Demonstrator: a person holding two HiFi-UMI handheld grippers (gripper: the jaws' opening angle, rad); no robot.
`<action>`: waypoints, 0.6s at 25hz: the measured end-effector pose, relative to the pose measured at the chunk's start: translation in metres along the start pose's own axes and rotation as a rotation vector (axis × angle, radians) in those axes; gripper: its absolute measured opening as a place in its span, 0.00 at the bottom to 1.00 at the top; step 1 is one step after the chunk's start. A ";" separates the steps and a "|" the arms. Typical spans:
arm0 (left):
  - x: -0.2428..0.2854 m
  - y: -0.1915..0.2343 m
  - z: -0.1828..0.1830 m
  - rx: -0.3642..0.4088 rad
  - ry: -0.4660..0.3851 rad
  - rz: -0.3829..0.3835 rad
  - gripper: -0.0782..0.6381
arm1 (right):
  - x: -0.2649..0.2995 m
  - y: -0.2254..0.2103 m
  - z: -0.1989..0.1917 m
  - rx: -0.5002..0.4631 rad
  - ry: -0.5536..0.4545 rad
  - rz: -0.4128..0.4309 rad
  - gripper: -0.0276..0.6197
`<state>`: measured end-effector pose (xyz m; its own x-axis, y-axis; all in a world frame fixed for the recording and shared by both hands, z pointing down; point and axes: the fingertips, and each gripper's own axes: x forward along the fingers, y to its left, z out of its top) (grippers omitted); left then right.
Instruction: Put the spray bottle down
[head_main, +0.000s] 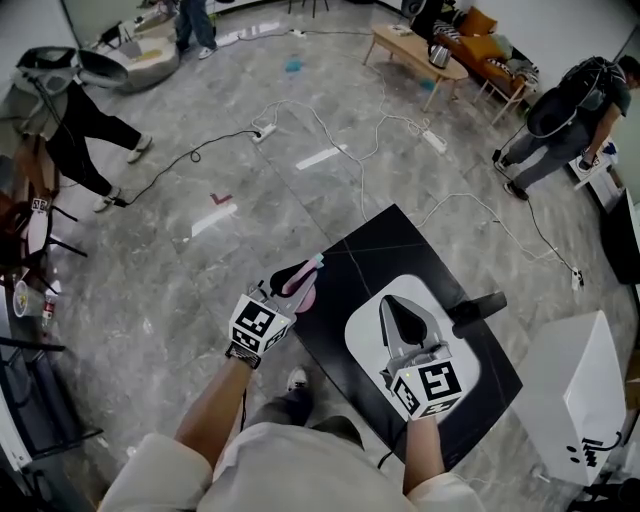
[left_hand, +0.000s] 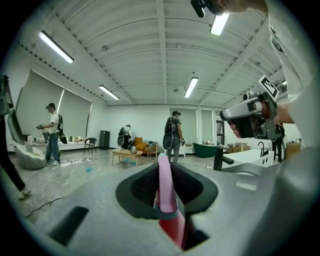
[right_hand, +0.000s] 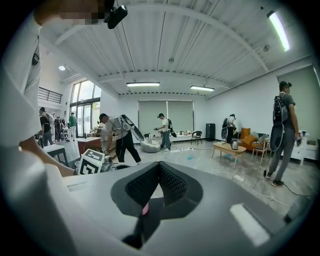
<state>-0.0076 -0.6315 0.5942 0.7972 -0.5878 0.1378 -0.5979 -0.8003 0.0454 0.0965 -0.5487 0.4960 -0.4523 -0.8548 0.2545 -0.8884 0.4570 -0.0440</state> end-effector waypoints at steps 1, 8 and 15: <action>0.001 0.001 -0.002 -0.002 0.000 -0.001 0.22 | 0.001 -0.001 0.000 0.002 0.002 -0.002 0.05; 0.002 0.004 -0.007 -0.003 -0.003 0.004 0.22 | 0.007 -0.007 -0.002 0.011 0.014 -0.009 0.05; -0.002 0.003 -0.010 -0.011 -0.020 0.014 0.23 | 0.011 -0.004 -0.003 0.013 0.017 -0.005 0.05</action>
<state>-0.0118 -0.6321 0.6037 0.7902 -0.6012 0.1186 -0.6098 -0.7907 0.0542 0.0950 -0.5592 0.5023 -0.4464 -0.8529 0.2708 -0.8917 0.4491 -0.0556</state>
